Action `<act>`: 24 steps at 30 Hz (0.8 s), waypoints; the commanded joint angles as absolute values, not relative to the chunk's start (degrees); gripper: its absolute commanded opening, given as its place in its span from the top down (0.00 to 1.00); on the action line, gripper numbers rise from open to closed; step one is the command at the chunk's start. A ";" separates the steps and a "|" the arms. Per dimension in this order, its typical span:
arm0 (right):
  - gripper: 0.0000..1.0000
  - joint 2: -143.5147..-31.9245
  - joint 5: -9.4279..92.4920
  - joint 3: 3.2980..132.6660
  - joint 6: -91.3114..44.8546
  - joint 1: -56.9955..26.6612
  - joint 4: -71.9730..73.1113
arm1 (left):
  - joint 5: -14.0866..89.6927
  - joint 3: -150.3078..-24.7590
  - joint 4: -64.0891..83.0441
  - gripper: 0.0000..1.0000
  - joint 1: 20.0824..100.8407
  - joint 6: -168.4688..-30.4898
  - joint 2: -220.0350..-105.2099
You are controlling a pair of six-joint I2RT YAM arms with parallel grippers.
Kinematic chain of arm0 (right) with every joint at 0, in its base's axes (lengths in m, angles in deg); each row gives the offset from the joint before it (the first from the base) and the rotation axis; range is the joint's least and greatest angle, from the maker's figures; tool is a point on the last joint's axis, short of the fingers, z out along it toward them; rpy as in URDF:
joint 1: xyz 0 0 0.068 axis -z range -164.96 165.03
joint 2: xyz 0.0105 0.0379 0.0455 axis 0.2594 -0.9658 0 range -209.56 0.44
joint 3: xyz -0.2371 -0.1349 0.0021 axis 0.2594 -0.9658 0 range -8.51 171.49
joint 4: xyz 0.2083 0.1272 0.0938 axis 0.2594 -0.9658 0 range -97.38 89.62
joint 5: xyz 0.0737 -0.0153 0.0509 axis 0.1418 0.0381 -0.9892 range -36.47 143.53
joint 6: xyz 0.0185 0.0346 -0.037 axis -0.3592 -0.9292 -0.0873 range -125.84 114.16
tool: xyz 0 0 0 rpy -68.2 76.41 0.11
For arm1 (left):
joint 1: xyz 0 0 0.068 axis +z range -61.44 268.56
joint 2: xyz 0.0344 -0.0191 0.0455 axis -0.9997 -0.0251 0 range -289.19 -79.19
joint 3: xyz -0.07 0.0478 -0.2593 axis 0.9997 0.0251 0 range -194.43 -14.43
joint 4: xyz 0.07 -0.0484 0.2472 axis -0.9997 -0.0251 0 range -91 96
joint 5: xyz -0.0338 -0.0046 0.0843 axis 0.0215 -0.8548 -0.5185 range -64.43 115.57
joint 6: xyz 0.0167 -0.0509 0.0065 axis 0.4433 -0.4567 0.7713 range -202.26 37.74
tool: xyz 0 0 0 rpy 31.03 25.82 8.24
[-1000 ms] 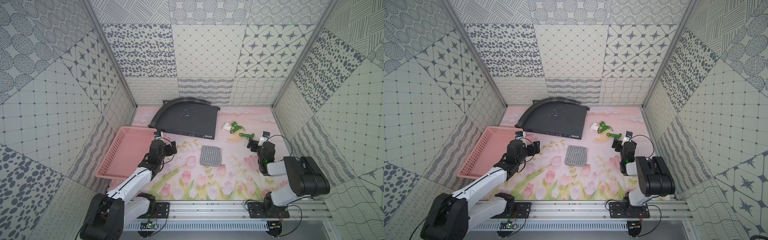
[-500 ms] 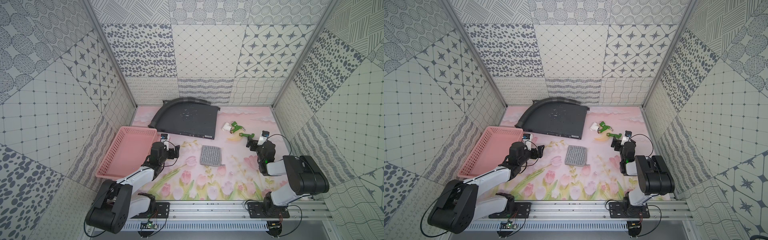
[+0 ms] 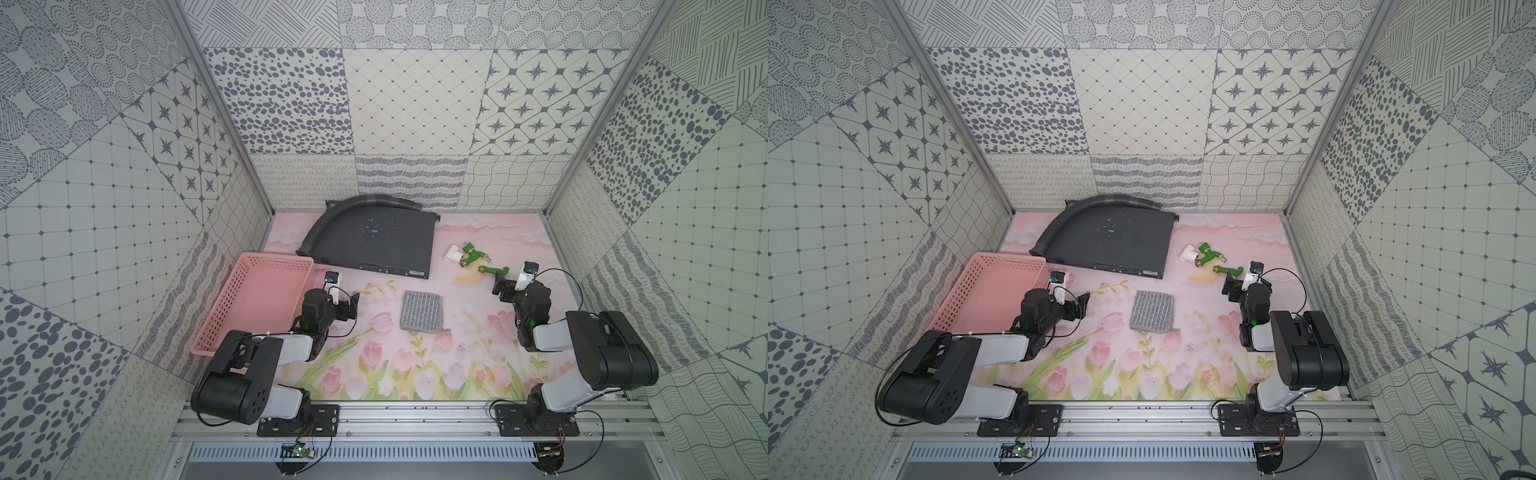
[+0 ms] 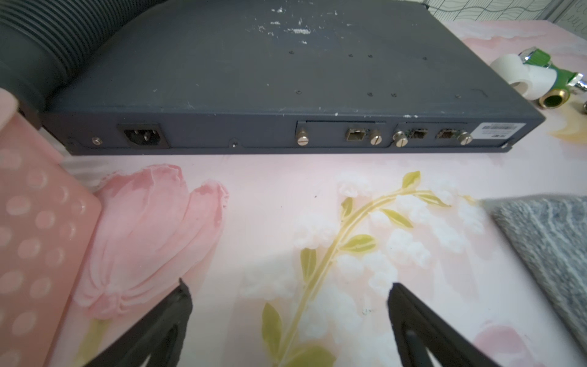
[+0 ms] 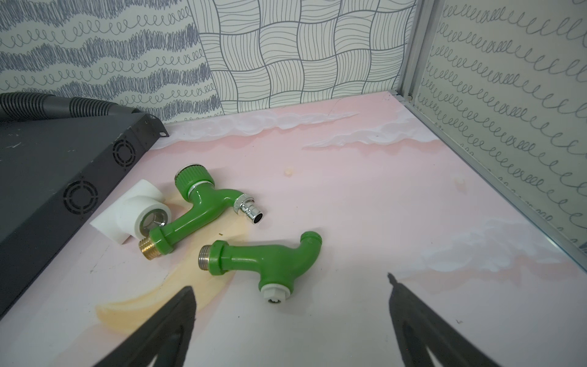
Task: Fold the square dishcloth
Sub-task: Reset both arms
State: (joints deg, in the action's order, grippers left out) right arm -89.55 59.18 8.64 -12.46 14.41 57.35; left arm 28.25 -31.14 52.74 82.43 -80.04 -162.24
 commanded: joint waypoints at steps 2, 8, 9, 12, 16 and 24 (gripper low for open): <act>0.03 -89.20 59.77 9.00 -12.00 14.58 60.35 | 35.45 -31.84 62.61 0.01 85.84 -79.55 -165.49; 0.03 -89.20 59.90 9.14 -12.04 14.60 60.21 | 34.03 -35.84 60.07 0.01 87.68 -82.34 -169.80; 0.03 -89.20 59.99 9.24 -12.05 14.60 60.06 | 31.41 -37.10 56.03 0.01 87.70 -83.91 -168.94; 0.03 -89.20 60.12 9.35 -12.00 14.46 59.87 | 27.47 -37.88 55.00 0.01 87.68 -85.18 -169.29; 0.03 -89.20 59.78 9.61 -11.87 14.51 59.34 | 27.45 -37.81 55.07 0.01 87.70 -84.93 -169.47; 0.03 -89.40 53.19 13.73 -9.19 14.33 52.00 | 27.42 -37.64 55.86 0.01 87.68 -84.77 -169.61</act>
